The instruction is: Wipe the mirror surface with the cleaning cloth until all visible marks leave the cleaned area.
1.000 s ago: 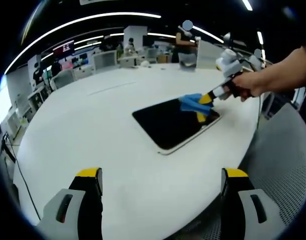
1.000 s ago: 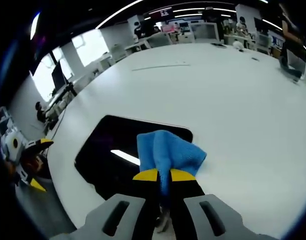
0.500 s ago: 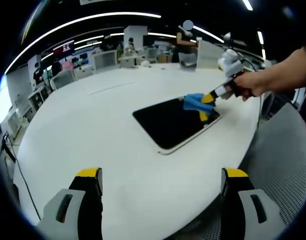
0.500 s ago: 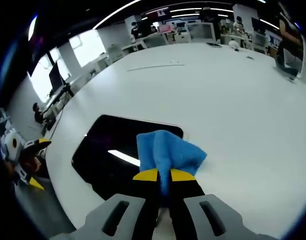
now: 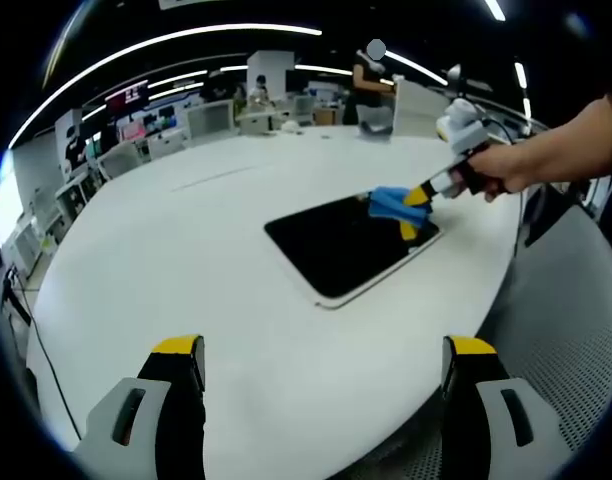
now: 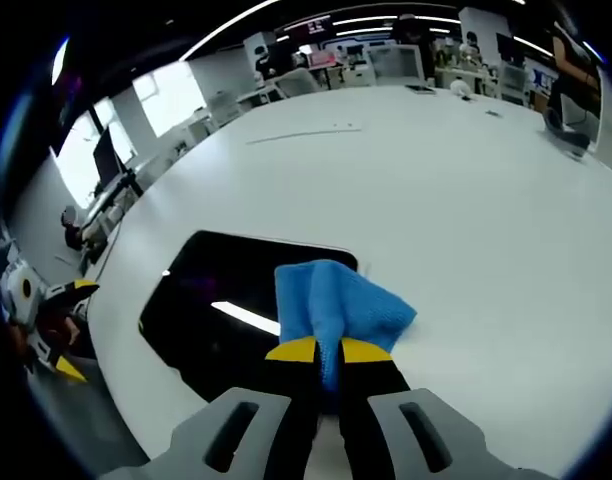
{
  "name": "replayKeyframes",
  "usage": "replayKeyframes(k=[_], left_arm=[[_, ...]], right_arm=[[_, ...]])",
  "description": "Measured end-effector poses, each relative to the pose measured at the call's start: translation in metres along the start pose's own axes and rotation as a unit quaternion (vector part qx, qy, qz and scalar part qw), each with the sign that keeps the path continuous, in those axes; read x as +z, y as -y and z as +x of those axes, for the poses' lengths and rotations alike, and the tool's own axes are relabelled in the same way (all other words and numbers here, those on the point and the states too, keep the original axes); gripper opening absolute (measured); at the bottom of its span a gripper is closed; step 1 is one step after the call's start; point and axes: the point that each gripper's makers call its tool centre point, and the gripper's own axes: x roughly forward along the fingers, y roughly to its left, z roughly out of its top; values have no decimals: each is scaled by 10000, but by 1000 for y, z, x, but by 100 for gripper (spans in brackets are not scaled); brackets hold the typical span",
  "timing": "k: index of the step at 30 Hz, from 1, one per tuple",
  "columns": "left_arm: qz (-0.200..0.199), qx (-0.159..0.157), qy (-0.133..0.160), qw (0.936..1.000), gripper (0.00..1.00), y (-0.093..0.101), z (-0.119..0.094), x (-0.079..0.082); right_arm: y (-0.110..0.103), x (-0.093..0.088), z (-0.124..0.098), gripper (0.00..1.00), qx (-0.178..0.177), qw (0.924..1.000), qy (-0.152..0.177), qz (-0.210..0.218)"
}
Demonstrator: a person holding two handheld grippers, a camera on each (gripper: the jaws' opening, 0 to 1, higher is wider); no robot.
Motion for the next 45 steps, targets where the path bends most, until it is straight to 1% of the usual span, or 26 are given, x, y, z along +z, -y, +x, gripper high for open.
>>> replayKeyframes(k=[12,23,36,41,45], left_arm=[[-3,26,11,10000,99,-2,0,0],[2,33,40,10000,99,-2,-1,1],[10,-1,105,9999,99,0,-2,4],[9,35,94,9999,99,-1,-2,4],[9,43,105,9999,99,-1,-2,4]], right_arm=[[-3,-5,-3,2,-95,9998,-38,-141],[-11,-15,-11,2,-181,9998,-23,-92],[-16,-26,-19,2,-206,9998,-21,-44],[-18,-30,-23,2,-198,9998,-56,26],[-20,-35,-25,2,-192,9998,-44,-18]])
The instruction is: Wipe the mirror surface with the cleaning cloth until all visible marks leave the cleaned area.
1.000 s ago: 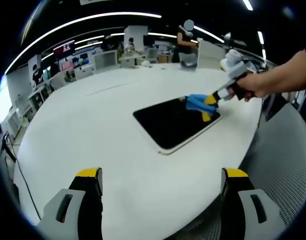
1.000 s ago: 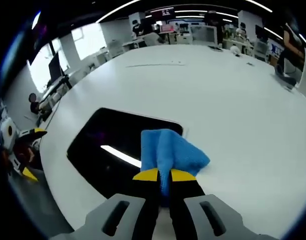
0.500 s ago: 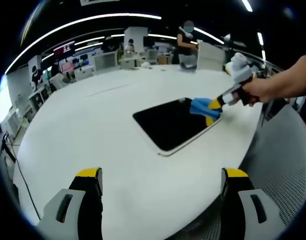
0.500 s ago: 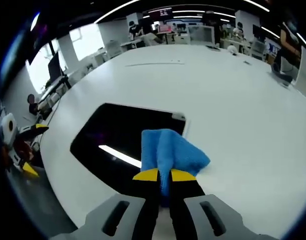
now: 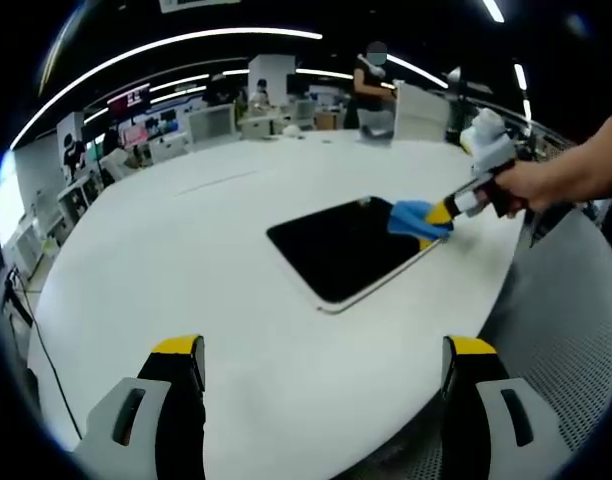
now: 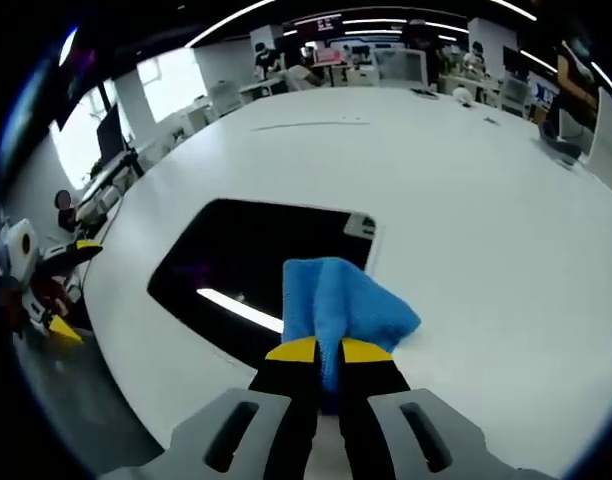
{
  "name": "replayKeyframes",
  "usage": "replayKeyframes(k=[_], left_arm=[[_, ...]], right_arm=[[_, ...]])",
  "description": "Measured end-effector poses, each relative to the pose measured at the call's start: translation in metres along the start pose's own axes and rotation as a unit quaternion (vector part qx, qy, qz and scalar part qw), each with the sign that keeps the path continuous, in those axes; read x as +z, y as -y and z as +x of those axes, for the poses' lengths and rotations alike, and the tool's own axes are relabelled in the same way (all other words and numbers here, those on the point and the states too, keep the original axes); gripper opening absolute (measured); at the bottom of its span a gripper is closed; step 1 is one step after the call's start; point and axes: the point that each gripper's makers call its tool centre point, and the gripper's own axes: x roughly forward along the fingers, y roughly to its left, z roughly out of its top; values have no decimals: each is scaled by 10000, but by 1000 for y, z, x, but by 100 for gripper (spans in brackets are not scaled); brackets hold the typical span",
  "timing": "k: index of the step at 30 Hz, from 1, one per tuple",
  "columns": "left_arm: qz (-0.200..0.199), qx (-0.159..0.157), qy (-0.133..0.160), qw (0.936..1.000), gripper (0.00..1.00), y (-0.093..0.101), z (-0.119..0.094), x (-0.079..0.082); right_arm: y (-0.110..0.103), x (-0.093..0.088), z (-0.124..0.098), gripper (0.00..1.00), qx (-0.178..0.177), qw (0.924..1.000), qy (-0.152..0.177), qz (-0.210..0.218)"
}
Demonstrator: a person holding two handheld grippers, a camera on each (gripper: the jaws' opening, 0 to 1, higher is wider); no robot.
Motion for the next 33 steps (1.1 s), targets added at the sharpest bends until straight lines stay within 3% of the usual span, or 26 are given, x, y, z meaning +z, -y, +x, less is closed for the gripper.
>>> replayKeyframes(k=[33], left_arm=[[37,-73,4,10000,99,4,1,1]], right_arm=[[-4,-5,-4,2,-53,9998,30,187]])
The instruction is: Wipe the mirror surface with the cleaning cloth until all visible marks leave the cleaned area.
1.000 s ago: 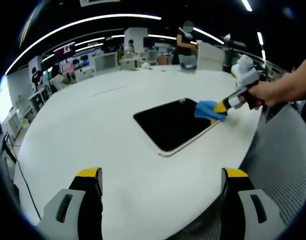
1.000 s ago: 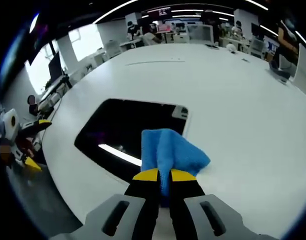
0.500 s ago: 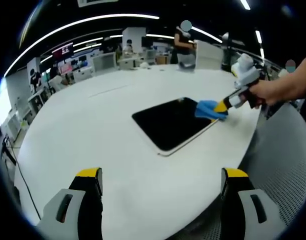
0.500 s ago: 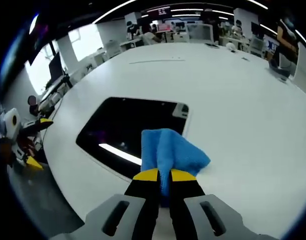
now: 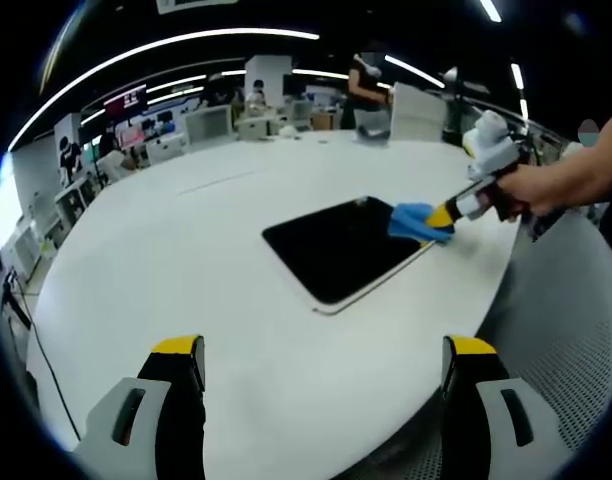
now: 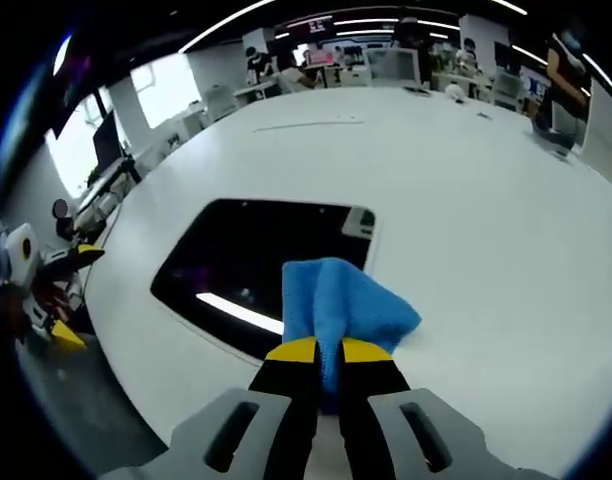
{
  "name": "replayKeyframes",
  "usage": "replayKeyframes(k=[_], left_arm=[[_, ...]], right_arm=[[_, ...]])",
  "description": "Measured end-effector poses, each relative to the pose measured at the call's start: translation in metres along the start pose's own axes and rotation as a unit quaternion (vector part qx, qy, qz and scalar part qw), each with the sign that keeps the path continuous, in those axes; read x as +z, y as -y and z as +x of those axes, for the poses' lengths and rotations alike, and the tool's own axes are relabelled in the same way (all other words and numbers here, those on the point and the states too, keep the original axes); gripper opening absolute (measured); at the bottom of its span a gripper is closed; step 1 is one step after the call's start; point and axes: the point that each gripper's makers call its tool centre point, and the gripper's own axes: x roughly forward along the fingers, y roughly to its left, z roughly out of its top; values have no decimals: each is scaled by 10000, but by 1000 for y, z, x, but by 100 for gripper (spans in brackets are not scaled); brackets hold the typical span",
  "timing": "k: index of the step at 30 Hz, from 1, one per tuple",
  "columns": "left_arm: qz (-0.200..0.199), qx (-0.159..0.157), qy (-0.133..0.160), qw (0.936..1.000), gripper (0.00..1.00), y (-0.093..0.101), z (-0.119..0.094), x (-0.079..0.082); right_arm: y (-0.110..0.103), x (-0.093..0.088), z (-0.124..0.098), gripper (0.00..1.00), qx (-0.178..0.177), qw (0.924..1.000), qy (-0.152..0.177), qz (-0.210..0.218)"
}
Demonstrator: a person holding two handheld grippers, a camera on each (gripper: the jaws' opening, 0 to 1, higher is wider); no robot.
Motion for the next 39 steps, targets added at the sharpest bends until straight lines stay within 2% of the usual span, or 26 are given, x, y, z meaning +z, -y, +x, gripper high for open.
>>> replayKeyframes(k=[8,9,10,12,16,39], left_arm=[[-14,-7,17,10000,99,0,0,0],[-19,-7,21,10000,99,0,0,0],[-29,-9,25,10000,99,0,0,0],[-22,-7,33,10000,99,0,0,1],[-29,3,41,10000,99,-1,0,1],[-65,-9,39,10000,99,-1,-1,0]], right_arm=[[-5,2,1,2,-28,10000,28,-60],[-14,2,3,2,158,9999,46,-54],[-16,2,4,2,131,9999,37,-74],[-24,4,7,2,12,9987,-22,-505],[-45,8,14,2,124,9986,-31,-522],[-91,20,33,2,356,9966,-79,-735]])
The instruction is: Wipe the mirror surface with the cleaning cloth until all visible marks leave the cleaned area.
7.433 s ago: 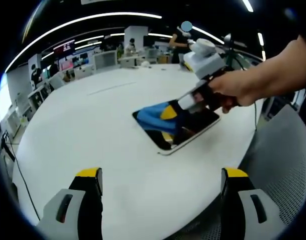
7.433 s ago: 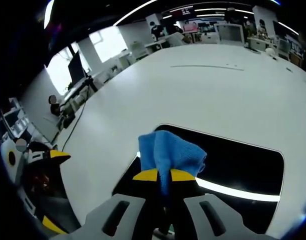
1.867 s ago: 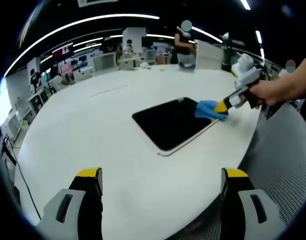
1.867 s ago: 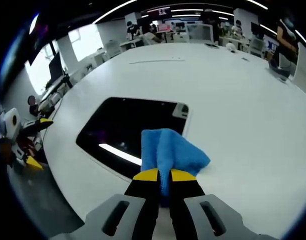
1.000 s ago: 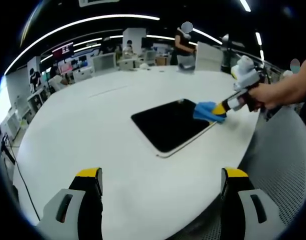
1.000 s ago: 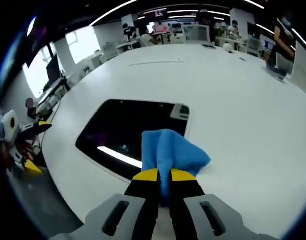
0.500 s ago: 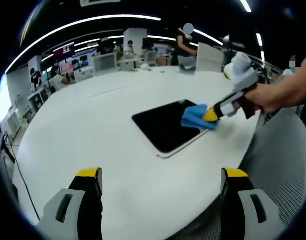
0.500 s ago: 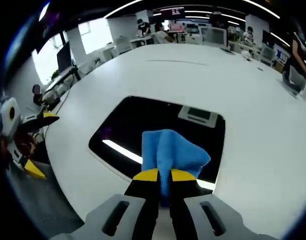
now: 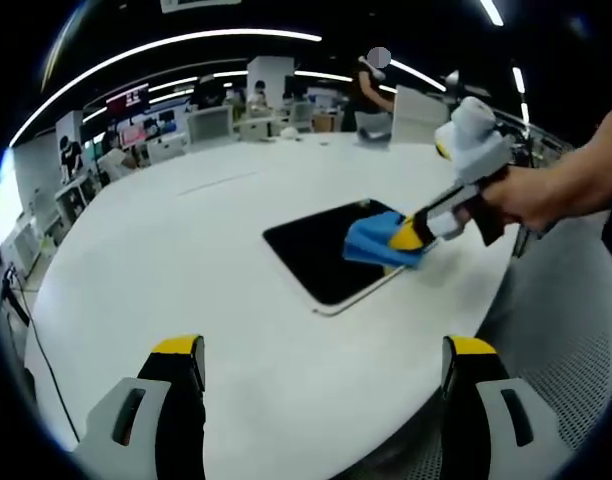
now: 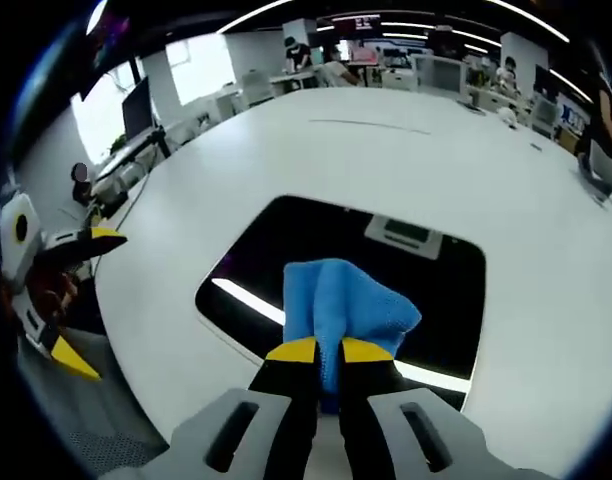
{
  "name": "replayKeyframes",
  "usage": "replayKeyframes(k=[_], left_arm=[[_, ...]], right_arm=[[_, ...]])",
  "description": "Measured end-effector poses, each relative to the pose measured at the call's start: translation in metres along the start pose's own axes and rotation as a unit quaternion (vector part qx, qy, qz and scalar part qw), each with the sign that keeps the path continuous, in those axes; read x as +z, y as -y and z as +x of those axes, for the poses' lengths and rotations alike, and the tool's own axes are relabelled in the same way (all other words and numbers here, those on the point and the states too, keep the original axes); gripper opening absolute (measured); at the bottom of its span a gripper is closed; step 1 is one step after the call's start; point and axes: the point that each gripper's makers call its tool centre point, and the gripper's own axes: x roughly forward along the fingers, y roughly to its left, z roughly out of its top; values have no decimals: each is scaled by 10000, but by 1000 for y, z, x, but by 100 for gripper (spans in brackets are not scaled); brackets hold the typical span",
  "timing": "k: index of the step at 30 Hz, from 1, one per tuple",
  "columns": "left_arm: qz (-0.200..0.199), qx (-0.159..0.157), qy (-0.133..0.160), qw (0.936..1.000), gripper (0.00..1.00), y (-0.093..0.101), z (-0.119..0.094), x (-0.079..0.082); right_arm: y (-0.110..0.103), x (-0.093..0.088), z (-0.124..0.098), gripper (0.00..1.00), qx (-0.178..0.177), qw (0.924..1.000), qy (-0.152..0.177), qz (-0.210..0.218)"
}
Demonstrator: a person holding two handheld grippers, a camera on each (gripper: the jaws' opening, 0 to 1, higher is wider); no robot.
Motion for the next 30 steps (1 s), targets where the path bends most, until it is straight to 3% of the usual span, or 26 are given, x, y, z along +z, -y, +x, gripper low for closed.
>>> replayKeyframes(k=[30], left_arm=[[24,72,-47,10000,99,-2,-1,0]], right_arm=[[-46,14,17,2,369,9982,67,-474]])
